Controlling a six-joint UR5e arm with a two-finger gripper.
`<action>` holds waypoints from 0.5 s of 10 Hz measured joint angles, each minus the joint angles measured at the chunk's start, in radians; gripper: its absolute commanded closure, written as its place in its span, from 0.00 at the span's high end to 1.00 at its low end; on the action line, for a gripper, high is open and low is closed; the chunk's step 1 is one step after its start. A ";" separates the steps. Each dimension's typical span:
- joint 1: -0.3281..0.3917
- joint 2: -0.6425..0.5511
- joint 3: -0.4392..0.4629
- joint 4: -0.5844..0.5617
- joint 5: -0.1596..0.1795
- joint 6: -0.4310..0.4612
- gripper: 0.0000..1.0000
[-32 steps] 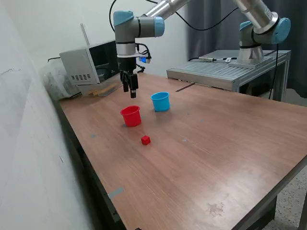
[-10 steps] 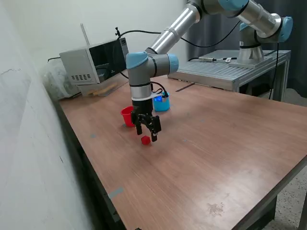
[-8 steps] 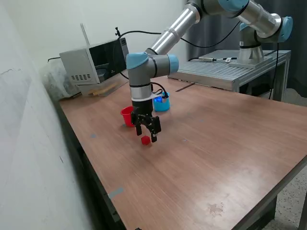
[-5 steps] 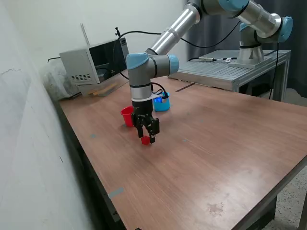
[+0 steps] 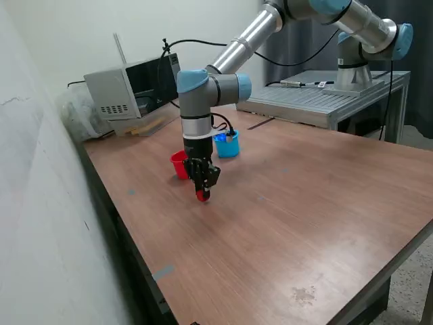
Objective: Place red objects in the red bin, and blue objects in the blue bin.
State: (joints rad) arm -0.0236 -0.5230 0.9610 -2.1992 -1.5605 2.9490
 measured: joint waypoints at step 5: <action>-0.010 -0.199 0.081 0.040 -0.021 -0.022 0.00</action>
State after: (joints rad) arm -0.0339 -0.7223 1.0417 -2.1590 -1.5811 2.9274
